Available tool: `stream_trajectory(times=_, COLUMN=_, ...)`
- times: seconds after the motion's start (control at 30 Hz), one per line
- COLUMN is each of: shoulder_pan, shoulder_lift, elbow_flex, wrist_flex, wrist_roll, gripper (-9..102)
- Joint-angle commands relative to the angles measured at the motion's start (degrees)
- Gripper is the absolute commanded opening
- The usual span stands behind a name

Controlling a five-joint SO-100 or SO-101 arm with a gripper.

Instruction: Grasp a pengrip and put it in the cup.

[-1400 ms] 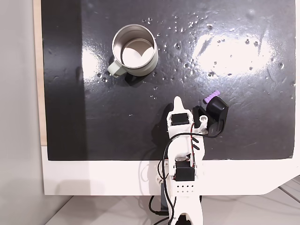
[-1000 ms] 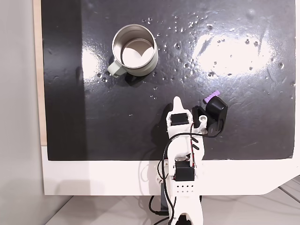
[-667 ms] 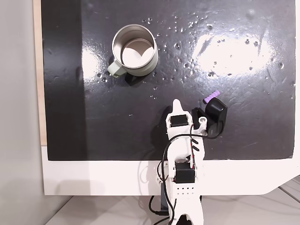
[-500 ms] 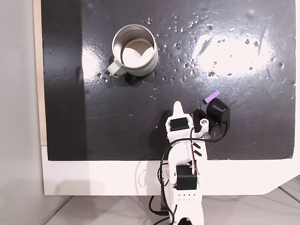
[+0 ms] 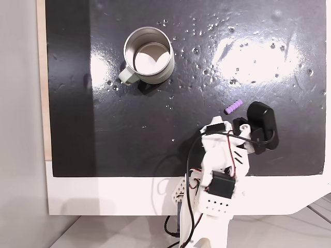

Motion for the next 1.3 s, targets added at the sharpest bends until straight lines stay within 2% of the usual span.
stream_trajectory(times=0.0, shoulder_pan=4.0, shoulder_lift=-3.9, elbow_flex=-3.0, wrist_flex=-5.0, wrist_roll=-5.6, gripper=0)
stream_trajectory(times=0.27, shoulder_pan=8.9, shoulder_lift=-20.8, elbow_flex=-5.5, wrist_flex=-12.5, wrist_roll=-8.8, gripper=1)
stream_trajectory(times=0.5, shoulder_pan=9.8, shoulder_lift=-32.6, elbow_flex=-13.9, wrist_flex=-9.4, wrist_roll=-9.2, gripper=4)
stream_trajectory(times=0.77, shoulder_pan=9.8, shoulder_lift=-36.2, elbow_flex=-18.7, wrist_flex=-6.8, wrist_roll=-11.3, gripper=20)
stream_trajectory(times=0.9, shoulder_pan=8.8, shoulder_lift=-40.3, elbow_flex=-19.7, wrist_flex=-6.8, wrist_roll=-12.0, gripper=23)
stream_trajectory(times=1.27, shoulder_pan=6.8, shoulder_lift=-55.8, elbow_flex=-23.9, wrist_flex=-6.3, wrist_roll=-16.1, gripper=20)
